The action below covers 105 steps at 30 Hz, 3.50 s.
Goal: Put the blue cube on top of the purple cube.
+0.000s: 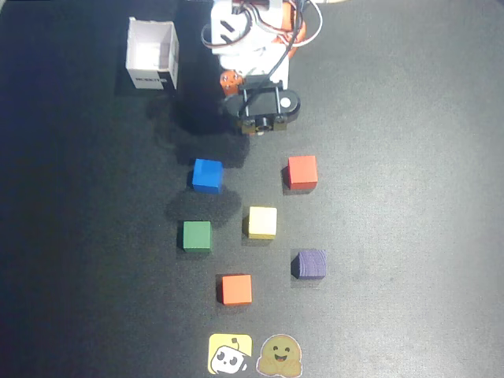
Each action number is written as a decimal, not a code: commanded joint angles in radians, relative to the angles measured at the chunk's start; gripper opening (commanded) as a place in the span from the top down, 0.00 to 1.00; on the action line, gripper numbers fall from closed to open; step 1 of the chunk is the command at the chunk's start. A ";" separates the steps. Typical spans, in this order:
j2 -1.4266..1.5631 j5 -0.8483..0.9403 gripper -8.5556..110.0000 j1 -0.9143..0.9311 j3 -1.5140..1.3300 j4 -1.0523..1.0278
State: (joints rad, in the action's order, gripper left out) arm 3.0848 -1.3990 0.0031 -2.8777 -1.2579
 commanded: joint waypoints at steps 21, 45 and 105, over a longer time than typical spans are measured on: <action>0.008 -0.002 0.93 -0.003 0.005 -0.003; 0.008 0.000 0.92 -0.003 0.005 -0.003; -0.586 -0.209 0.79 0.097 0.370 0.156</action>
State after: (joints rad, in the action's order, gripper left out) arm 2.6093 -1.6153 0.0813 -2.6001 -1.1167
